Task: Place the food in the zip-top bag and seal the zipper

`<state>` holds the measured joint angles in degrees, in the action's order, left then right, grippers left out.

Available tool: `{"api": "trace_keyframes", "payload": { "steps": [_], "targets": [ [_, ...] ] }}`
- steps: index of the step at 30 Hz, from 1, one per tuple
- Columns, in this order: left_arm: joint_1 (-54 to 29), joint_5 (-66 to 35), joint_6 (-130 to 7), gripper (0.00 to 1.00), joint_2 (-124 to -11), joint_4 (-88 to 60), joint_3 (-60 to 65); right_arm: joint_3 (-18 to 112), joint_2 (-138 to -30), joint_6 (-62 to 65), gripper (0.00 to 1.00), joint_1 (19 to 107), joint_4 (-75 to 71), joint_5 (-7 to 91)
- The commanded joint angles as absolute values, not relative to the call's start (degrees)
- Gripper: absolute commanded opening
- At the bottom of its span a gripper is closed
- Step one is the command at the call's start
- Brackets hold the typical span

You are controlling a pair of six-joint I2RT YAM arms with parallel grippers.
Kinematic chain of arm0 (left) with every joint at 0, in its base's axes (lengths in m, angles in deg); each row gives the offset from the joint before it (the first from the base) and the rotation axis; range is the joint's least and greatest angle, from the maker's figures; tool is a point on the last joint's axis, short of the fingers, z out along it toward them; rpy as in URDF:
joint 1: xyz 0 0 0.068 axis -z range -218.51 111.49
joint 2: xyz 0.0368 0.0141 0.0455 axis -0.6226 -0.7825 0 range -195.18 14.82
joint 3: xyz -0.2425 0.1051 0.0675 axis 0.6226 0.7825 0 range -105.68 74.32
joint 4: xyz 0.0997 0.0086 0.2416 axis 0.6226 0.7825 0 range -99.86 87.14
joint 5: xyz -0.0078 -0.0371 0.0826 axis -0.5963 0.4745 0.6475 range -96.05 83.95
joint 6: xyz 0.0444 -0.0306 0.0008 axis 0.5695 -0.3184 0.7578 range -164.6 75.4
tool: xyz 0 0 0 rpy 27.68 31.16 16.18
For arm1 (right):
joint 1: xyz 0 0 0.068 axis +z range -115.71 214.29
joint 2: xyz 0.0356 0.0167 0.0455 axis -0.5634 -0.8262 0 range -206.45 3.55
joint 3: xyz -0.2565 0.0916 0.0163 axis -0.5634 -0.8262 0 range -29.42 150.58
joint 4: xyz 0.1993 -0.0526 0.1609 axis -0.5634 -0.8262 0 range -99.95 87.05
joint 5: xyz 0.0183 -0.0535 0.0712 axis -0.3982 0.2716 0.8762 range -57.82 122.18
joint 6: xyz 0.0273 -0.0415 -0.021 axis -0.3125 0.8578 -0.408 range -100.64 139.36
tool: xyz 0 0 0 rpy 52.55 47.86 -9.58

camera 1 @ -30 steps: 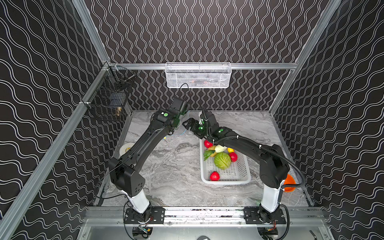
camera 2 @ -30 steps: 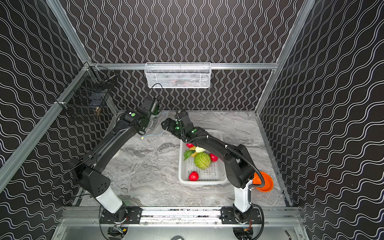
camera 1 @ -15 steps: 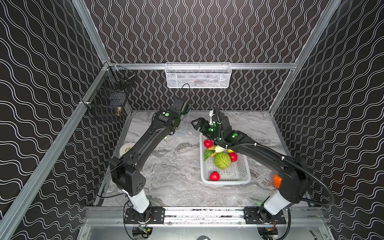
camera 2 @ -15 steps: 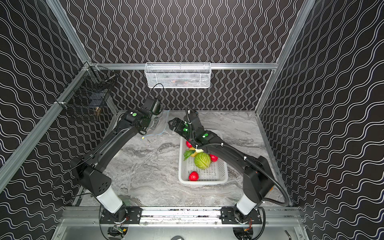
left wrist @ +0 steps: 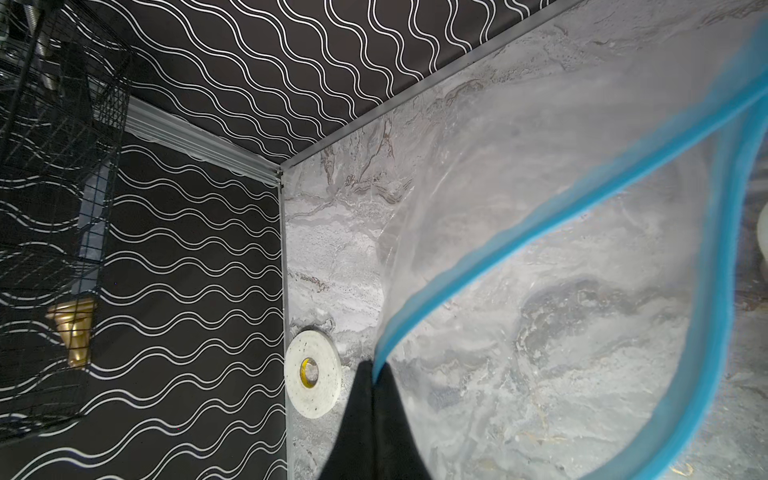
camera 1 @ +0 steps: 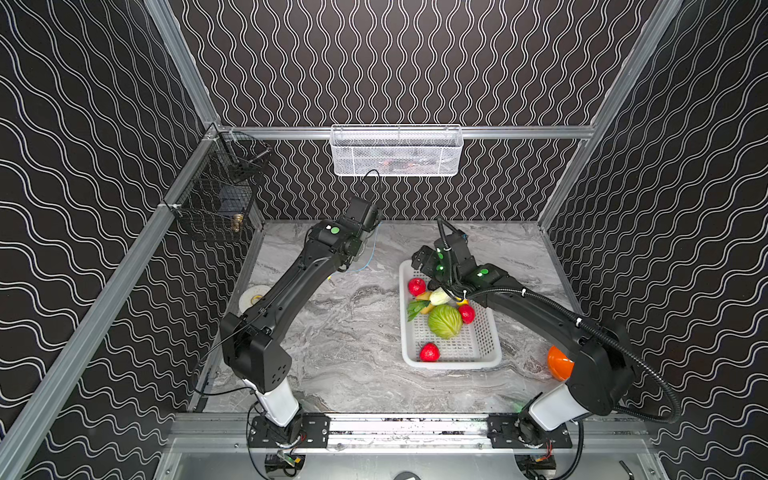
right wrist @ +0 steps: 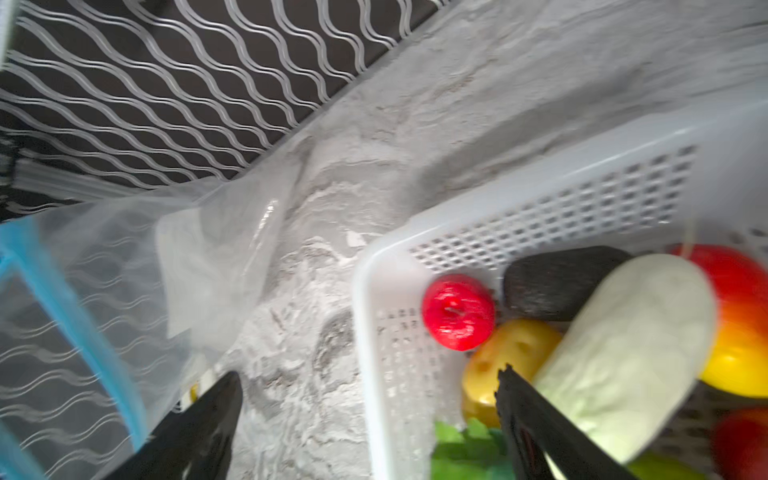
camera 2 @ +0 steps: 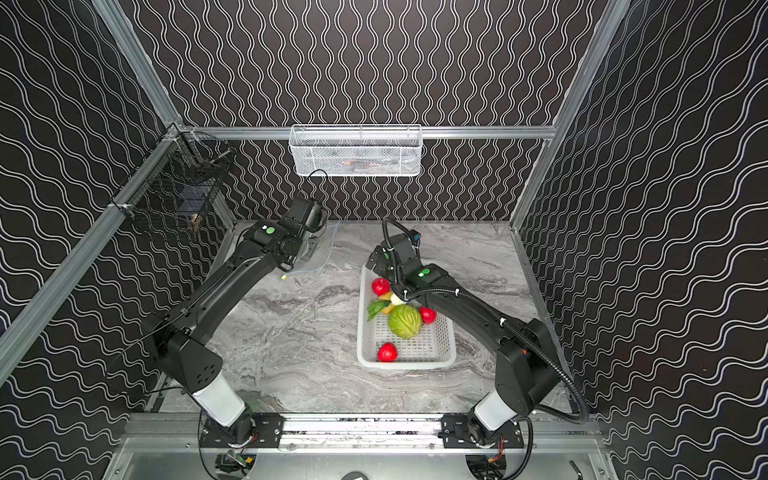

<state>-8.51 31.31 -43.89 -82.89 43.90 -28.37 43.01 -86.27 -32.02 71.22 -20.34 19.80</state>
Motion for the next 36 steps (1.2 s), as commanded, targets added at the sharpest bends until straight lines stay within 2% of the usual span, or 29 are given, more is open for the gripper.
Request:
{"api": "trace_keyframes", "payload": {
  "steps": [1, 7, 16, 27, 36],
  "targets": [
    [-8.56, 30.95, -45.15, 0.00, -83.00, 43.36, -28.49, 41.78, -84.92, -31.60, 0.99, 70.16, -22.85, 18.02],
    [-8.54, 30.87, -45.42, 0.00, -83.64, 43.49, -29.04, 39.84, -83.02, -31.92, 0.99, 68.54, -24.52, 16.40],
    [-8.54, 31.21, -45.20, 0.00, -84.40, 43.58, -29.81, 44.47, -87.10, -37.99, 0.99, 65.99, -37.22, 13.80],
    [-8.53, 30.95, -45.01, 0.00, -83.79, 43.49, -29.30, 41.62, -88.27, -39.86, 0.98, 63.59, -35.68, 16.57],
    [-8.54, 31.20, -44.87, 0.00, -83.44, 43.06, -28.26, 39.49, -89.79, -40.49, 0.90, 61.83, -33.07, 19.63]
  ]
}}
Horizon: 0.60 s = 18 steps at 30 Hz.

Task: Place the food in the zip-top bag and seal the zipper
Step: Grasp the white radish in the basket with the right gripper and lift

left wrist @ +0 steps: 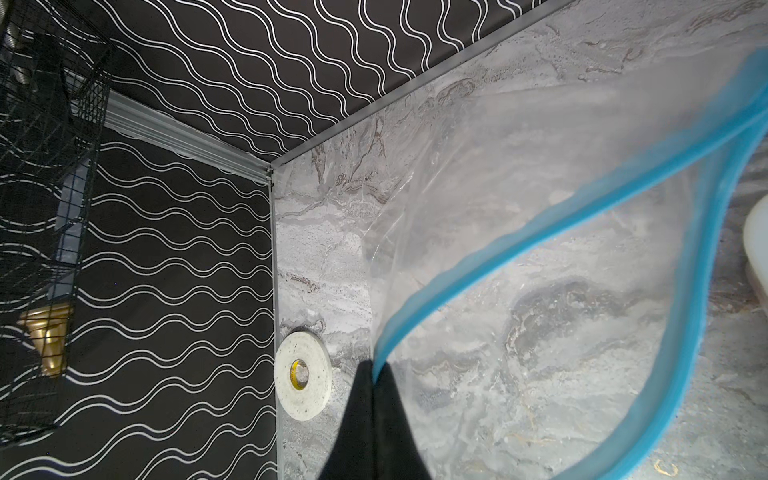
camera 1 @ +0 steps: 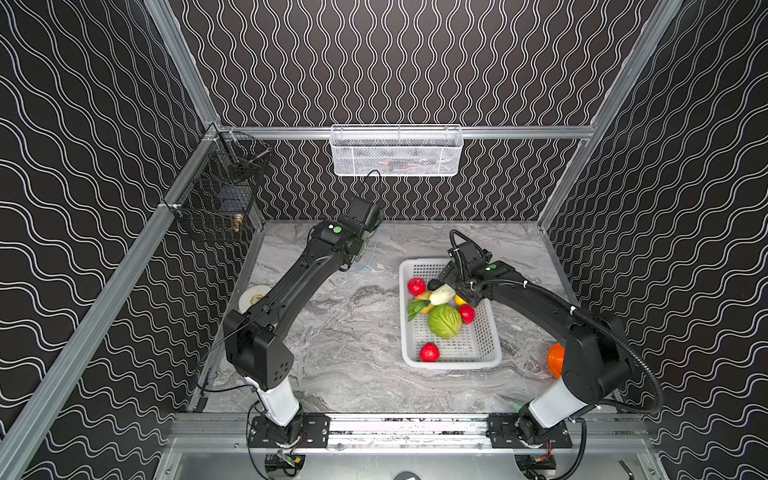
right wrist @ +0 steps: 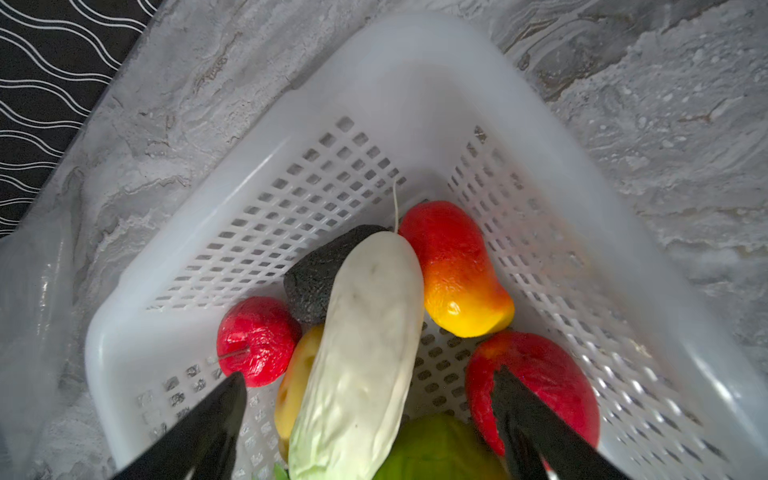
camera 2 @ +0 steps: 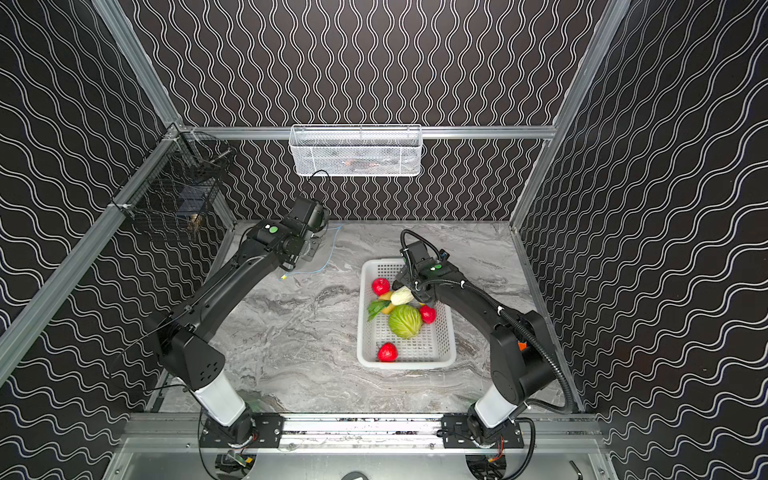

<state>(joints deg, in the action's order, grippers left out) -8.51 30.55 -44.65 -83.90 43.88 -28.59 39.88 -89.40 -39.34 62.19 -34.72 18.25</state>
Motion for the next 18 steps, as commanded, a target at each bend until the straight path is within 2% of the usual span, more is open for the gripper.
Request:
{"api": "trace_keyframes", "payload": {
  "steps": [1, 10, 18],
  "targets": [
    [-8.52, 31.13, -44.94, 0.00, -83.44, 43.14, -28.16, 39.40, -90.11, -40.49, 0.89, 61.59, -32.80, 19.89],
    [-8.51, 30.78, -45.06, 0.00, -83.35, 43.54, -28.60, 40.75, -94.05, -39.37, 0.83, 59.62, -30.86, 22.99],
    [-8.49, 30.64, -45.28, 0.00, -83.40, 43.54, -28.51, 41.30, -96.45, -38.47, 0.72, 59.61, -28.47, 24.71]
  ]
}}
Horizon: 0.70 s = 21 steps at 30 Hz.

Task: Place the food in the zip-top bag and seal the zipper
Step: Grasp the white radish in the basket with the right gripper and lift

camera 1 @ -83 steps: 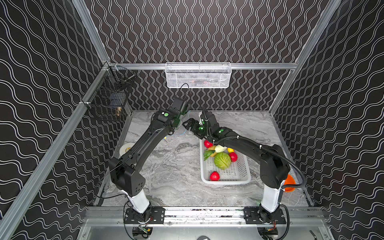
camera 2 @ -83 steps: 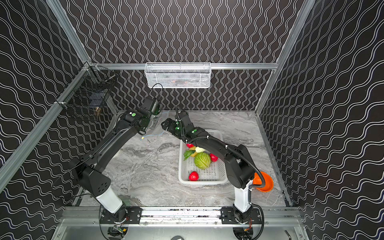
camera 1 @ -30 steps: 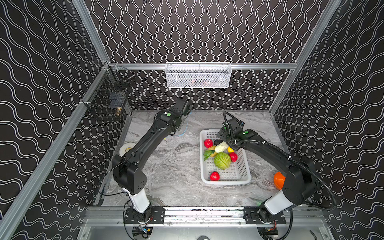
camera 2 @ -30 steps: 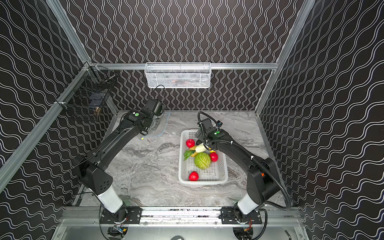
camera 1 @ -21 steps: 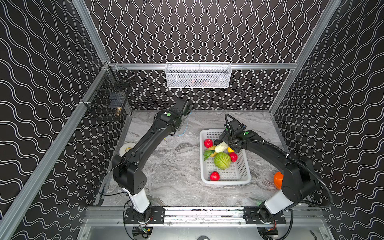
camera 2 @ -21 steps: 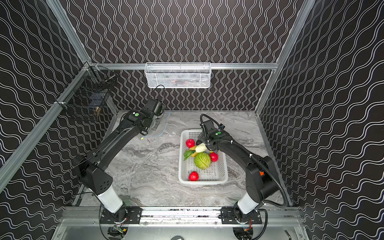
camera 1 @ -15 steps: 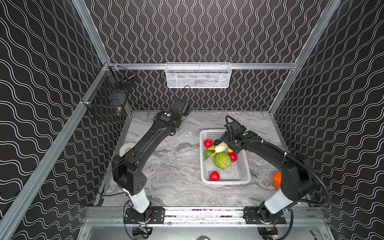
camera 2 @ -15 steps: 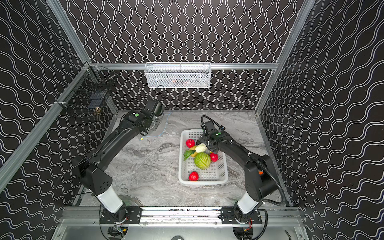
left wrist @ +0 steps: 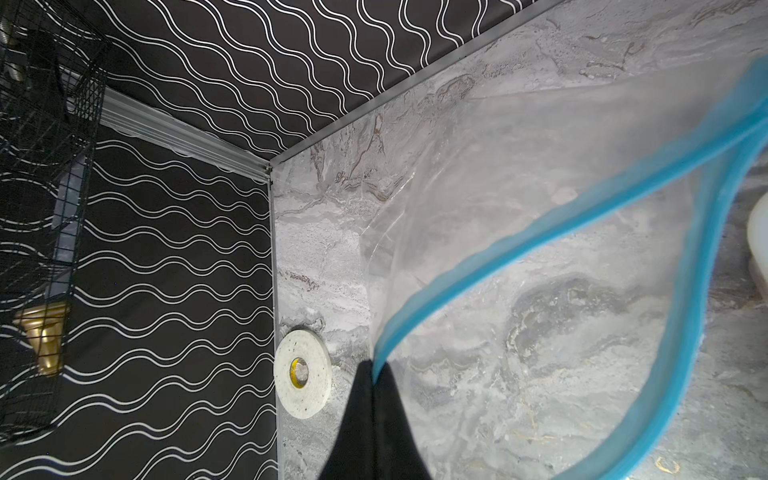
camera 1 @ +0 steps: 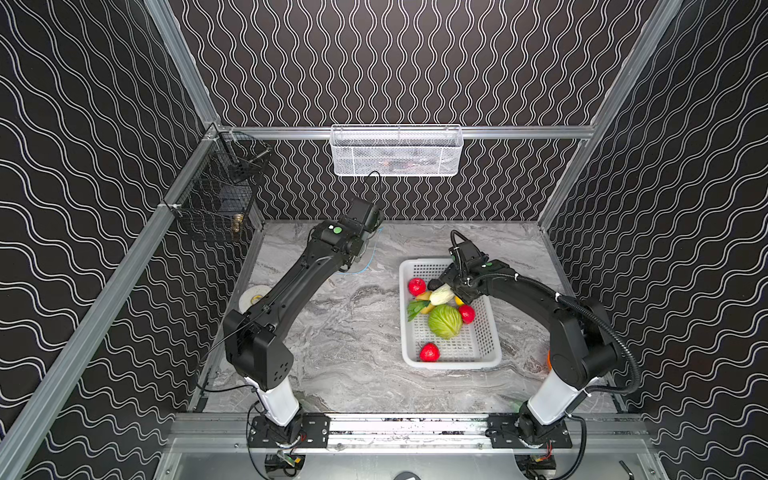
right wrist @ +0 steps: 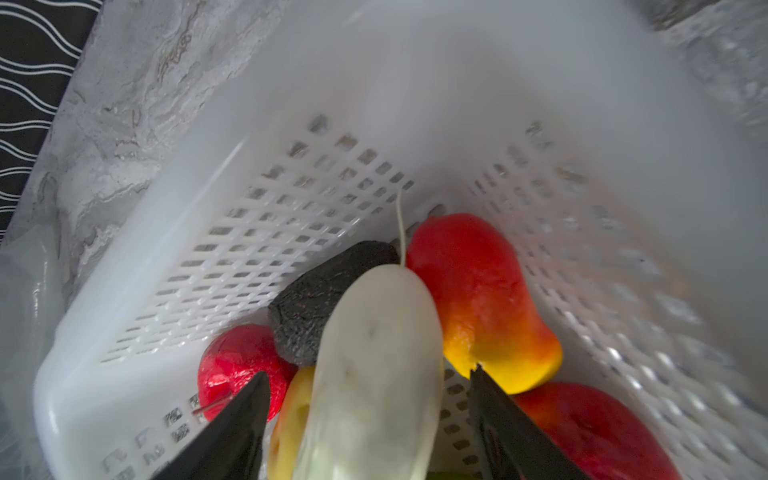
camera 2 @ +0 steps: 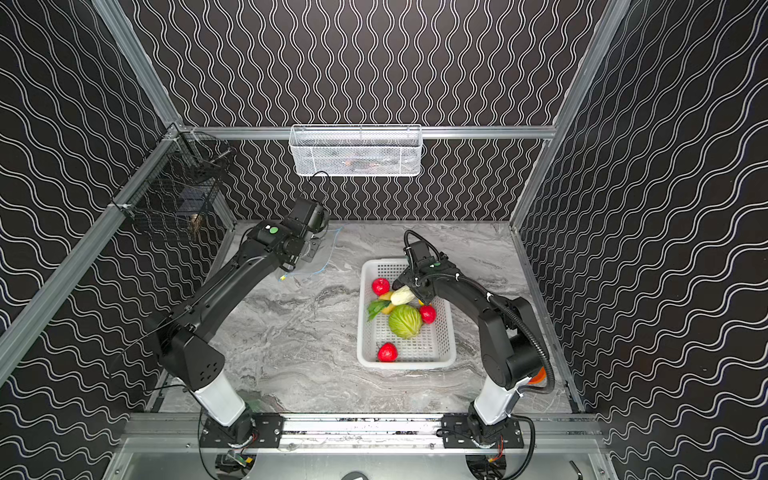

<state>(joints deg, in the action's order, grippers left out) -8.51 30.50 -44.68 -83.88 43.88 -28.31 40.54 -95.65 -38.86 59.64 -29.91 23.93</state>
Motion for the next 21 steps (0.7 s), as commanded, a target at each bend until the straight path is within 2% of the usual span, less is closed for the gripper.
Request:
{"api": "trace_keyframes", "payload": {
  "steps": [1, 7, 14, 21],
  "targets": [
    [-8.53, 30.77, -45.25, 0.00, -83.44, 43.42, -28.47, 42.03, -97.09, -38.21, 0.71, 59.63, -29.20, 24.63],
    [-8.52, 29.89, -45.22, 0.00, -83.93, 44.17, -29.31, 41.87, -98.32, -38.13, 0.61, 57.94, -27.73, 24.75],
    [-8.51, 29.76, -45.49, 0.00, -84.12, 43.93, -28.60, 40.60, -96.07, -36.41, 0.21, 57.94, -22.66, 26.28],
    [-8.48, 28.68, -46.17, 0.00, -84.71, 44.77, -29.57, 40.76, -94.09, -36.69, 0.03, 57.94, -21.04, 26.60]
  ]
}}
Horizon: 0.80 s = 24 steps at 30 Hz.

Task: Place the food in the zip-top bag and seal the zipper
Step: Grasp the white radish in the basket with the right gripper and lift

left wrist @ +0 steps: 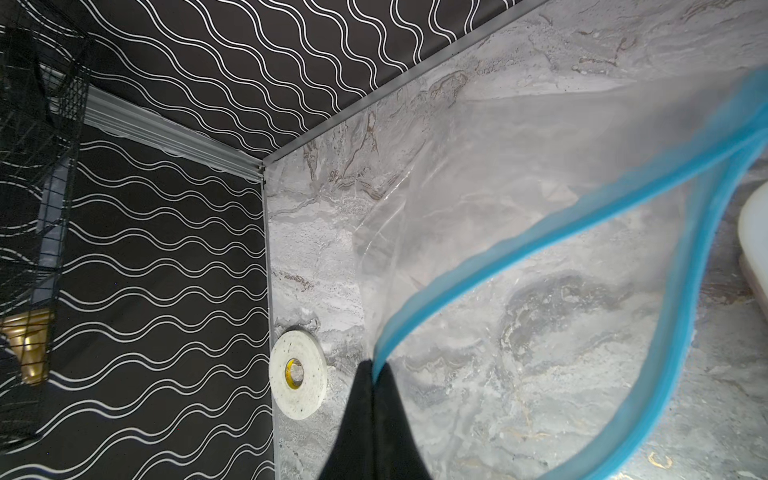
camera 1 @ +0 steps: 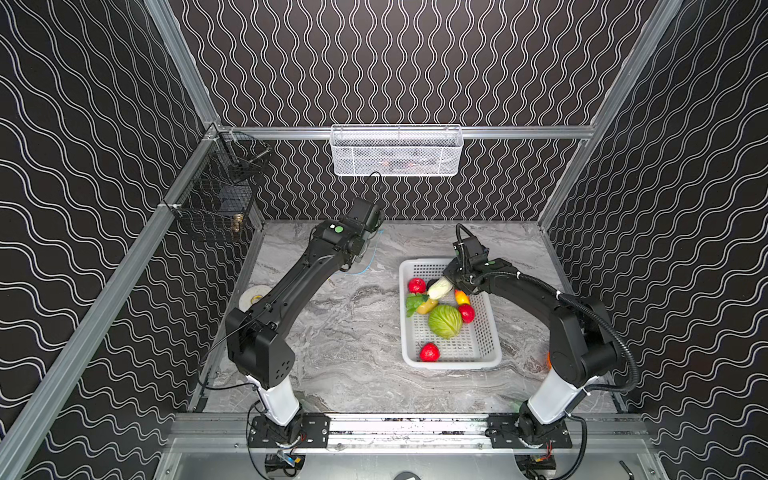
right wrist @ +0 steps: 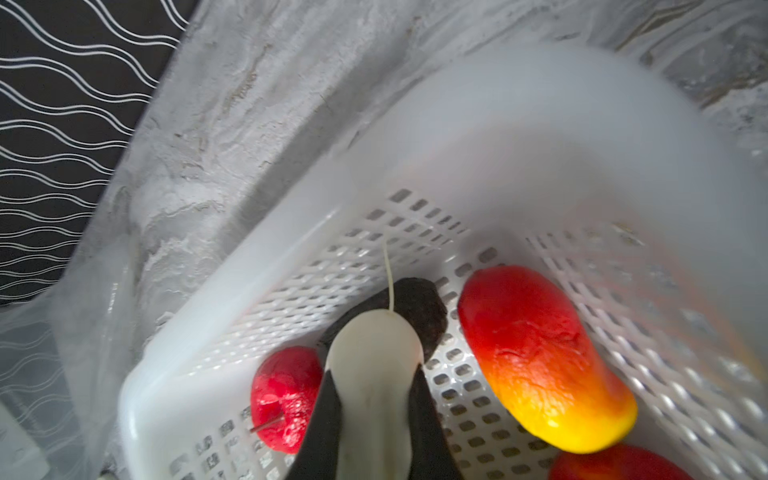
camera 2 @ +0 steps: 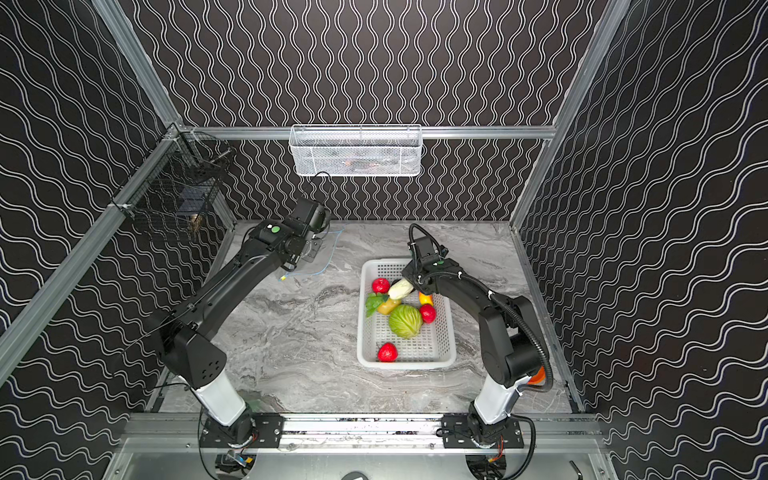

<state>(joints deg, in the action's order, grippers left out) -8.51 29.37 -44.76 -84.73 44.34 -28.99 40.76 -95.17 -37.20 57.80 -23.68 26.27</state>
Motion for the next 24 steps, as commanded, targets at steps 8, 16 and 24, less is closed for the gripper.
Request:
{"api": "trace_keyframes", "payload": {
  "steps": [8, 16, 24],
  "targets": [
    [-8.29, 26.49, -46.70, 0.00, -85.28, 46.51, -30.87, 32.70, -85.31, -39.17, 0.00, 58.20, -6.82, 25.52],
    [-7.93, 22.24, -48.47, 0.00, -88.16, 51.09, -34.48, 25.18, -77.06, -36.03, 0.00, 63.06, 9.22, 16.09],
    [-7.74, 20.07, -49.52, 0.00, -89.25, 52.99, -36.39, 23.65, -76.01, -30.88, 0.00, 69.64, 22.20, 5.82]
  ]
}}
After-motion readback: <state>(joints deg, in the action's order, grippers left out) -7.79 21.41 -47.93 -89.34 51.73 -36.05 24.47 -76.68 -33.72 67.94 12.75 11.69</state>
